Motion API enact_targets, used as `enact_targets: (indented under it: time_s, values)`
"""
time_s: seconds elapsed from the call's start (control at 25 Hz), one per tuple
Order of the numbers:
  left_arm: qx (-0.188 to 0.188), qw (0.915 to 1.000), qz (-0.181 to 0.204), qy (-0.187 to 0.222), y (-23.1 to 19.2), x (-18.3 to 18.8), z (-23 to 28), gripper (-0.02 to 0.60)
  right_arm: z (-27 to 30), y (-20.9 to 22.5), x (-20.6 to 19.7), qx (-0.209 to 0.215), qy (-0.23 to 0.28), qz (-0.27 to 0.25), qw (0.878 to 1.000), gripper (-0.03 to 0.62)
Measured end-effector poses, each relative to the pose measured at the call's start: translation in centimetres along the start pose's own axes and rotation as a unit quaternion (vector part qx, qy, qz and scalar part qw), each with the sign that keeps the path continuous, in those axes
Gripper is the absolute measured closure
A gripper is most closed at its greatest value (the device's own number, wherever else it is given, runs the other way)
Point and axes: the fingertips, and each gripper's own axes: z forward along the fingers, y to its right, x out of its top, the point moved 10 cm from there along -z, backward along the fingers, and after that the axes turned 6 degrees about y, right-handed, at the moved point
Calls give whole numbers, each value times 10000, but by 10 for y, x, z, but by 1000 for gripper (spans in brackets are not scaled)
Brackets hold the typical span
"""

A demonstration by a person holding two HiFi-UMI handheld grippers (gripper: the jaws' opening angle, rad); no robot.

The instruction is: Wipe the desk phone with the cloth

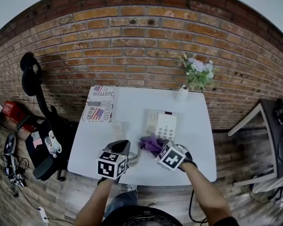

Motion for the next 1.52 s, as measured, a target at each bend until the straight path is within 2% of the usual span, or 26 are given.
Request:
enact_targets:
  time_s: [0.36,0.6,0.84,1.12,1.28,1.52]
  values:
    - [-137,9998,150,14,-13,23,24,576,-29,46,38,-410,358,-33,9985,546]
    - [-213,9996,205,-14,-30,35,44,577,-37,95,65,-700,725,115,9948,546]
    - [-349,9991,226,-70,-49,43,66,577,-24,149,89,-868,725,200,9934,546]
    - [-536,9983,213,-130,-72,48,93,577,14,200,100,-695,736,774,9918,546]
    - [-624,9976,169,-230,-81,47,105,577,41,213,103,-542,536,895,9931,546]
    - [-693,9971,86,-305,-91,47,115,577,79,214,102,3,224,1094,9937,546]
